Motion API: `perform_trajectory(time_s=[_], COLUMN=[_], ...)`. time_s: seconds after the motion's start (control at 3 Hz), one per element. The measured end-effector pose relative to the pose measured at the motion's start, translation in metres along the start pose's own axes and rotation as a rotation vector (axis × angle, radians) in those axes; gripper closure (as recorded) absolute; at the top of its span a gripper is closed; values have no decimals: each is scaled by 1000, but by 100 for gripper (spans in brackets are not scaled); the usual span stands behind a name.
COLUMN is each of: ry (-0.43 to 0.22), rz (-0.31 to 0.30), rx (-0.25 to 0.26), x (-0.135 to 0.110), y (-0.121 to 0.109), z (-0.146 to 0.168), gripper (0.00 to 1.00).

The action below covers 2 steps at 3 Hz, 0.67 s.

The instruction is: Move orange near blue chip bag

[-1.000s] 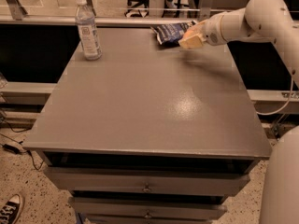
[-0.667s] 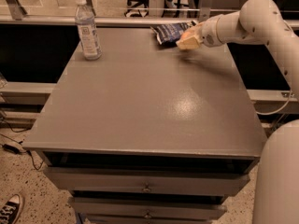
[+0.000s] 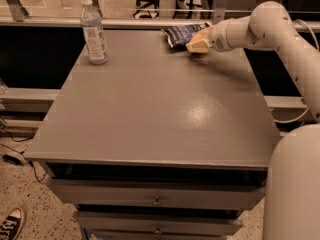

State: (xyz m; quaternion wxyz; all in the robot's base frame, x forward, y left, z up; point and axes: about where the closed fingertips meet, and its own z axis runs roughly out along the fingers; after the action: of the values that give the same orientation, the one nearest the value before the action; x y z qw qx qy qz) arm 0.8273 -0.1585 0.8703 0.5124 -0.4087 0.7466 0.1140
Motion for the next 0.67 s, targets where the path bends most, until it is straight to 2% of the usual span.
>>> perform_trajectory(time_s=[0.33,0.67], ry=[-4,-4], rz=[6,12], rx=[3,3], x=[1,3], y=[0,0], z=[2,2], gripper=[5,0])
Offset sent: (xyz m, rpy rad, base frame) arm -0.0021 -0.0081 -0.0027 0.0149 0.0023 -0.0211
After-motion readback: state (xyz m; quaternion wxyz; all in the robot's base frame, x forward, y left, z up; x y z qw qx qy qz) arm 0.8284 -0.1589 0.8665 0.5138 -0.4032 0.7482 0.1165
